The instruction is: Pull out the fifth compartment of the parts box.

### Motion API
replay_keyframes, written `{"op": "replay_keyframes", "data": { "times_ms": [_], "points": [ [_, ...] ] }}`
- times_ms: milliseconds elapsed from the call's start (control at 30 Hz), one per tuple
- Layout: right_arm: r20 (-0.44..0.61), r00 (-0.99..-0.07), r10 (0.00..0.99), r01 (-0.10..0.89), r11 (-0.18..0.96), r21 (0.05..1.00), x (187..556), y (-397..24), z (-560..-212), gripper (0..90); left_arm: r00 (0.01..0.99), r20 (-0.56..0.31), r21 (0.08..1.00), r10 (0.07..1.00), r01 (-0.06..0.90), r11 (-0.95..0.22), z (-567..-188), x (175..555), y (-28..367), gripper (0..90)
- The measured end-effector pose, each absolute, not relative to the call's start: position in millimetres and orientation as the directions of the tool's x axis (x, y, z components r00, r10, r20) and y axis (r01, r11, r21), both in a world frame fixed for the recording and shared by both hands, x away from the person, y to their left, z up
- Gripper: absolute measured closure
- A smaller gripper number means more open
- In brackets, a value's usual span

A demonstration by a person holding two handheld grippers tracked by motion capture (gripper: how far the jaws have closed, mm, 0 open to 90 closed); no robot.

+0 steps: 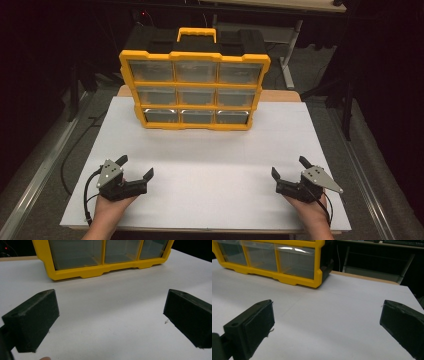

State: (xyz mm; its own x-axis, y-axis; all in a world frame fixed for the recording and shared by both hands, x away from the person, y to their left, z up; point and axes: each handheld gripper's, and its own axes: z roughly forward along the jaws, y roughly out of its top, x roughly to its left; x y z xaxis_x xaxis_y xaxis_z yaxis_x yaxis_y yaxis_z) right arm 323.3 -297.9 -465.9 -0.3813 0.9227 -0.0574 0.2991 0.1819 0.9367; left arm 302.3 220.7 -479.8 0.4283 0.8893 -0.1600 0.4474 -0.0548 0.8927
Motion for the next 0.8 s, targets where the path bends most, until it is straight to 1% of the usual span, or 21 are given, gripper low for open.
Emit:
{"op": "replay_keyframes", "data": {
  "times_ms": [67, 167, 233, 400, 500, 633, 800],
  "points": [
    [-0.041, -0.377, 0.925, 0.311, 0.168, 0.935, 322.8, -299.9, -466.9, 0.3, 0.427, -0.166, 0.888, 0.889, 0.457, -0.054, -482.1, 304.1, 220.0, 0.0],
    [-0.050, -0.378, 0.925, 0.304, 0.175, 0.936, 320.4, -302.0, -466.3, 0.3, 0.443, -0.151, 0.885, 0.884, 0.459, -0.079, -483.5, 303.8, 218.2, 0.0],
    [-0.051, -0.380, 0.923, 0.304, 0.177, 0.936, 319.9, -302.8, -465.5, 0.3, 0.447, -0.159, 0.884, 0.880, 0.461, -0.074, -483.2, 301.6, 217.8, 0.0],
    [-0.040, -0.376, 0.926, 0.299, 0.162, 0.940, 321.2, -300.6, -463.6, 0.3, 0.463, -0.142, 0.893, 0.875, 0.441, -0.088, -480.6, 296.4, 215.6, 0.0],
    [-0.049, -0.376, 0.925, 0.300, 0.172, 0.939, 325.1, -296.1, -463.6, 0.3, 0.481, -0.160, 0.889, 0.862, 0.450, -0.085, -480.5, 298.1, 214.8, 0.0],
    [-0.037, -0.404, 0.914, 0.312, 0.175, 0.934, 334.7, -286.5, -465.9, 0.3, 0.484, -0.154, 0.890, 0.861, 0.447, -0.092, -481.5, 298.1, 214.0, 0.0],
    [-0.052, -0.429, 0.902, 0.321, 0.206, 0.924, 347.4, -271.4, -470.3, 0.3, 0.483, -0.151, 0.889, 0.863, 0.449, -0.096, -481.8, 297.5, 213.1, 0.0]
  ]
}}
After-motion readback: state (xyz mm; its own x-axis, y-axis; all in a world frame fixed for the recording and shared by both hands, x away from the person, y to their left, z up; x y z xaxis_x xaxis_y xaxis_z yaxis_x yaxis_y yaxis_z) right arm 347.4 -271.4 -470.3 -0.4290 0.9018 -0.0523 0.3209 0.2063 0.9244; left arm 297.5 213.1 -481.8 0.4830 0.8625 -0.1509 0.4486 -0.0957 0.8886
